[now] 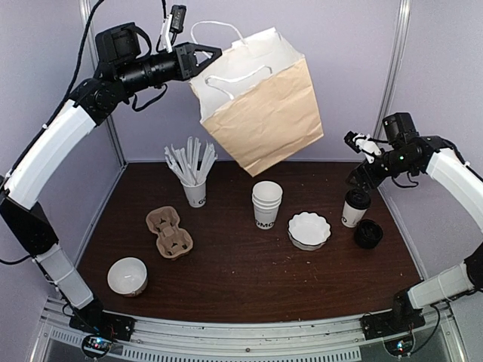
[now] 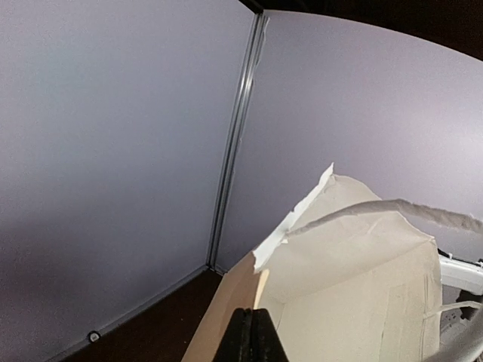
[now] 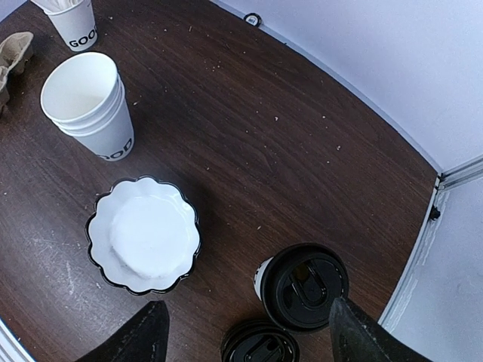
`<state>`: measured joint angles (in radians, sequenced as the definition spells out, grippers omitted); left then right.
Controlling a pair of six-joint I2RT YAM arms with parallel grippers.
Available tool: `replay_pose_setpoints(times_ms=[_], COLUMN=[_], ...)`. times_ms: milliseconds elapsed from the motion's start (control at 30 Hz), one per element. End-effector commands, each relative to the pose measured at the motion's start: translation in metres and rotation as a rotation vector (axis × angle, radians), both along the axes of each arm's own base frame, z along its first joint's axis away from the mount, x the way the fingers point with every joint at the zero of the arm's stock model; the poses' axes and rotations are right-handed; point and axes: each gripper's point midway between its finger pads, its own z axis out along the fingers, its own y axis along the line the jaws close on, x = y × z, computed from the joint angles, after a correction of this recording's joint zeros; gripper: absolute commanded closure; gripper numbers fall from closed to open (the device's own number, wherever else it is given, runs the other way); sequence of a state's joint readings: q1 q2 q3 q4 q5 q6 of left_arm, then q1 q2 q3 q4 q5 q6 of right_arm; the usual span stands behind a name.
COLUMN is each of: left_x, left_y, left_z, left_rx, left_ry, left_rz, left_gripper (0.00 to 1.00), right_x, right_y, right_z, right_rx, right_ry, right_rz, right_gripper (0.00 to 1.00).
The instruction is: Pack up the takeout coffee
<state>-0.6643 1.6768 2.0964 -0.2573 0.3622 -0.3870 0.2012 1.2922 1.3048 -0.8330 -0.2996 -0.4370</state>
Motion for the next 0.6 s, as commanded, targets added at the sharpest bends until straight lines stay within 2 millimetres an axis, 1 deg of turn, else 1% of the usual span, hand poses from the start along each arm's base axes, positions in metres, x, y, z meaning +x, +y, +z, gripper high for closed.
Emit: replay_pose_setpoints(times_ms=[0, 67, 100, 167, 233, 333, 433, 500, 567], left_x=[-0.055, -0.075, -0.08, -0.086, -0.09, -0.098, -0.113, -0.124, -0.129], left_y=[-0.017, -0.024, -0.028, -0.034, -0.041, -0.039, -0.033, -0.03, -0.03], left_z=[-0.02, -0.018, -0.018, -0.027, -0.052, -0.086, -0.108, -0.122, -0.137], left_rx=[0.083, 0.085, 0.069, 0.076, 0.117, 0.194, 0.263, 0.297, 0.322], left_ry=[0.084, 0.116, 0.153, 0.228, 0.304, 0.388, 0.452, 0.499, 0.528], left_rz=[-0.187, -0.255, -0.298, -0.359, -0.412, -0.44, -0.476, -0.513, -0.532], left_gripper=[1.0, 1.0, 1.0, 1.0, 1.0, 1.0, 1.0, 1.0, 1.0], right_x=[-0.001, -0.002, -0.003, -0.006, -0.009, -0.015, -0.019, -0.021, -0.022], right_y=[-0.006, -0.008, -0.009, -0.01, -0.012, -0.014, -0.012, -0.007, -0.002], right_z=[0.027, 0.029, 0.03, 0.03, 0.035, 0.046, 0.06, 0.066, 0.069], right_rx=[0.021, 0.018, 0.016, 0.008, -0.001, -0.003, 0.016, 0.042, 0.068], right_ry=[-0.074, -0.079, -0.077, -0.065, -0.057, -0.068, -0.088, -0.085, -0.085], right_rz=[-0.024, -0.025, -0.026, -0.02, -0.026, -0.022, -0.015, 0.002, 0.022], right_gripper=[0.24, 0.24, 0.24, 0.24, 0.23, 0.22, 0.21, 0.21, 0.21])
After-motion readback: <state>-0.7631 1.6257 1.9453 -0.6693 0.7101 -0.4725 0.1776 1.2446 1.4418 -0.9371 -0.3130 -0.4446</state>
